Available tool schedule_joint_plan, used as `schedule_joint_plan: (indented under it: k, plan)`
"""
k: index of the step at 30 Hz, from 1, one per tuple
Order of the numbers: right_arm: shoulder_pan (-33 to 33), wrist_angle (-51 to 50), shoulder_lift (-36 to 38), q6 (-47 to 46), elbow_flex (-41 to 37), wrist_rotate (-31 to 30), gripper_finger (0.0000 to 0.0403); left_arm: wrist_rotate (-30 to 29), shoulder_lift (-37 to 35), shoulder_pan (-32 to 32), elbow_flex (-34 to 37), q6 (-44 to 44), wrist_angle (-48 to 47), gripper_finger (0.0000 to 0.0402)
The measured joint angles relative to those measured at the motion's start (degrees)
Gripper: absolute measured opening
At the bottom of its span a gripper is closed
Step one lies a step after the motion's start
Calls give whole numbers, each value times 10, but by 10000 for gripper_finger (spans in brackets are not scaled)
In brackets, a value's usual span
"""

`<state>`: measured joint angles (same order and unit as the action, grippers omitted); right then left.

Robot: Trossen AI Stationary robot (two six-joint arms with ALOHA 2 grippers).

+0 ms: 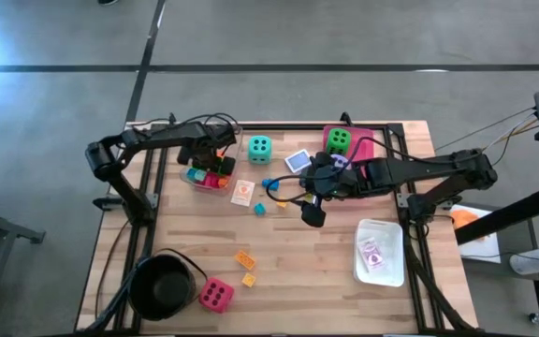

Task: Pick & Place Toys
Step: Put the light green game piece into the transparent bin, then put the green game piece into the transparent bin

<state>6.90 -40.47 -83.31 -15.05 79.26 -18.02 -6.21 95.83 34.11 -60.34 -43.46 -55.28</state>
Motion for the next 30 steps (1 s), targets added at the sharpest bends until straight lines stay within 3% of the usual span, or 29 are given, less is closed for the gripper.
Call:
schedule_joint_plan:
  k: [17, 25, 30]
  plan:
    - [0, 0, 0, 0, 0, 0, 348, 3, 0, 0, 0, 0, 4, 99]
    - [0, 0, 0, 0, 0, 0, 348, 7, -1, 0, -5, 14, 1, 270]
    - [0, 0, 0, 0, 0, 1, 348, 11, -3, 0, -5, 17, 0, 337]
